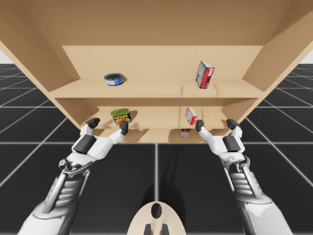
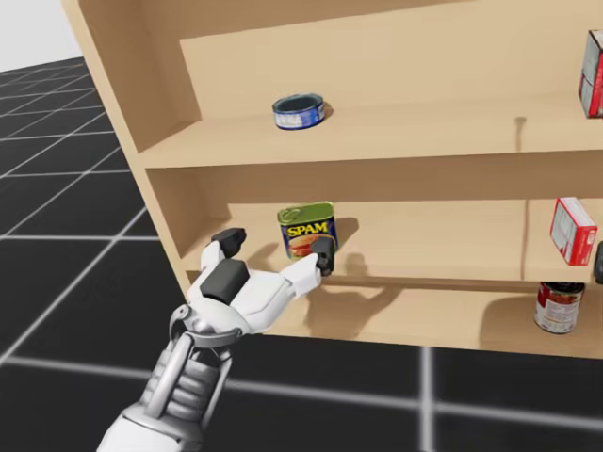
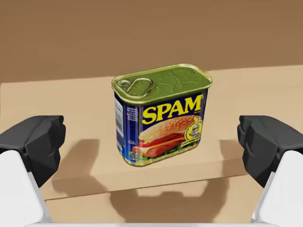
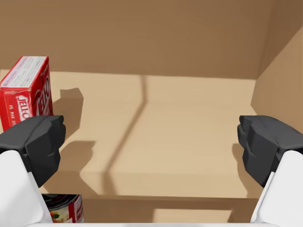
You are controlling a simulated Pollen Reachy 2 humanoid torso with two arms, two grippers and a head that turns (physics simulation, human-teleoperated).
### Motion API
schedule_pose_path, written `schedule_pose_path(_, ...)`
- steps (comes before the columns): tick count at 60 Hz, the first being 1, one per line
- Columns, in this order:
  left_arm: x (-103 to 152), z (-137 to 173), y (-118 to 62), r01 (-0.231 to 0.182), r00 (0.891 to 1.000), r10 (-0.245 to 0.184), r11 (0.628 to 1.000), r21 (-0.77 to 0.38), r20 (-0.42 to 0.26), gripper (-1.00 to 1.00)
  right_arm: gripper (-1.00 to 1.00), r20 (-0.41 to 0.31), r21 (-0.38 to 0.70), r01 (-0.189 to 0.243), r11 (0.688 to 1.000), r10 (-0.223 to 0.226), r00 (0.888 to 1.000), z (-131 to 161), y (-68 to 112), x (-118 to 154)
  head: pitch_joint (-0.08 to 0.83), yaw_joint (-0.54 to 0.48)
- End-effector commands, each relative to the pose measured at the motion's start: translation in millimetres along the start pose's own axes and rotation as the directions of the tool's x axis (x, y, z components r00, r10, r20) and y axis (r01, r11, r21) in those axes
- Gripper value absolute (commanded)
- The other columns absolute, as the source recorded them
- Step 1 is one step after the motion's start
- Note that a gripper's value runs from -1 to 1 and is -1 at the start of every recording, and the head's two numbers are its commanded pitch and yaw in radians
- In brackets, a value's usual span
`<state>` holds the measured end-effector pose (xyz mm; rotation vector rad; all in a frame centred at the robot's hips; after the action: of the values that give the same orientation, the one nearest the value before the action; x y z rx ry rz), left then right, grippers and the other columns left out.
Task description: Find the potted meat can on the shelf and bring it to me.
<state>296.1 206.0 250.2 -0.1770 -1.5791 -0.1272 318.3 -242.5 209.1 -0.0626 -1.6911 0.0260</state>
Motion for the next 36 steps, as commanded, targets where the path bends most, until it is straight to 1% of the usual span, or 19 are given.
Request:
schedule_pose_path(1,-4.8,-14.6,-32.5,-0.107,0.993,0.106,0.994,0.001,-0.05,-1.0,-1.0,0.0,-0.005,0.001,1.0,-0.001,1.0,0.5,2.0,-1.7,0.436,0.28)
schedule_pose_path(9,-8.4,-37.4,-40.9,-0.132,0.989,0.132,0.991,0.007,-0.068,-1.0,-1.0,0.009,-0.012,-0.008,1.0,0.008,1.0,0.5,0.5,-0.9,0.44,0.28)
schedule_pose_path(11,-9.4,-44.6,-42.9,-0.128,0.989,0.129,0.992,0.024,-0.074,-1.0,-1.0,0.01,-0.014,-0.008,1.0,0.008,1.0,0.5,0.1,-1.0,0.442,0.28)
schedule_pose_path(17,-12.2,-60.9,-45.4,-0.134,0.987,0.14,0.988,0.073,-0.082,-1.0,-1.0,0.009,-0.017,-0.01,1.0,0.01,1.0,0.5,0.0,-1.5,0.445,0.28)
schedule_pose_path(23,-15.9,-75.7,-46.0,-0.164,0.98,0.176,0.979,0.117,-0.094,-1.0,-1.0,0.01,-0.021,-0.012,1.0,0.012,1.0,0.6,-0.3,-1.6,0.446,0.28)
schedule_pose_path(26,-17.3,-80.3,-46.3,-0.175,0.977,0.188,0.976,0.13,-0.097,-1.0,-1.0,0.011,-0.021,-0.012,1.0,0.012,1.0,0.8,-0.6,-1.6,0.448,0.28)
schedule_pose_path(30,-20.0,-86.9,-47.5,-0.184,0.975,0.2,0.972,0.149,-0.097,-1.0,-1.0,0.012,-0.024,-0.012,1.0,0.012,1.0,1.0,-0.9,-1.5,0.45,0.28)
schedule_pose_path(32,-21.0,-88.6,-47.8,-0.182,0.975,0.199,0.971,0.156,-0.098,-1.0,-1.0,0.012,-0.025,-0.012,1.0,0.012,1.0,1.0,-0.9,-1.5,0.451,0.28)
schedule_pose_path(36,-24.8,-94.1,-48.8,-0.193,0.972,0.212,0.966,0.17,-0.102,-1.0,-1.0,0.011,-0.026,-0.013,1.0,0.013,1.0,1.2,-1.1,-1.8,0.453,0.28)
